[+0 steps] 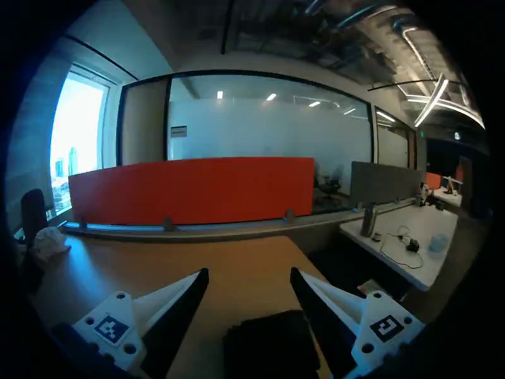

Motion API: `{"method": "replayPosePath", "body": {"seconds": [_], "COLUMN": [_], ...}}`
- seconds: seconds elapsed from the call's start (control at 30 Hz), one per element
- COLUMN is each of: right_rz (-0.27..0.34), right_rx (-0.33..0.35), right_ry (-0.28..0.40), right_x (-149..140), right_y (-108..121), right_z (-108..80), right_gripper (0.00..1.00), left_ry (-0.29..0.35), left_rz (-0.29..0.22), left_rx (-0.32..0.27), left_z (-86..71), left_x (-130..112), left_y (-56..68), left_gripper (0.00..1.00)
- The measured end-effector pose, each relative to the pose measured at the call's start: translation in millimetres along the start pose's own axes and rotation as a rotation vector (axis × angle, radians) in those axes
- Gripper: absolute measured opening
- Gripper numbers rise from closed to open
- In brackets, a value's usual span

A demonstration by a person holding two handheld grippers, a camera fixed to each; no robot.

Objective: Fold towel

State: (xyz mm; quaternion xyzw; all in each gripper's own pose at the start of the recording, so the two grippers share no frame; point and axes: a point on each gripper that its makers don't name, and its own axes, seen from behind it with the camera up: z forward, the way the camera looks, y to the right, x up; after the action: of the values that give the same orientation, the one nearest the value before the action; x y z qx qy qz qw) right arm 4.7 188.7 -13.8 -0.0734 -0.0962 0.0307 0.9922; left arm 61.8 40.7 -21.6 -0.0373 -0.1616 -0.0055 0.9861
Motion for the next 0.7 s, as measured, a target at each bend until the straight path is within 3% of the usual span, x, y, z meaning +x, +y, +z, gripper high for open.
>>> {"method": "replayPosePath", "body": {"seconds": [0.3,0.7], "right_rz": [-0.033,-0.047], "right_rx": [0.055,0.116], "right_ry": [0.05,0.091], "right_x": [25.3,51.9], "right_y": [-48.7,-121.2], "right_z": [-4.6,-7.7], "right_gripper": [1.0,1.0], "left_ry": [0.076,0.131], "left_rz": [-0.022,-0.034], "left_rx": [-0.002,-0.005], "left_z": [1.1,2.4], "left_x": [30.5,54.2], "left_y": [-3.8,-5.1], "left_gripper": [0.93,0.93]}}
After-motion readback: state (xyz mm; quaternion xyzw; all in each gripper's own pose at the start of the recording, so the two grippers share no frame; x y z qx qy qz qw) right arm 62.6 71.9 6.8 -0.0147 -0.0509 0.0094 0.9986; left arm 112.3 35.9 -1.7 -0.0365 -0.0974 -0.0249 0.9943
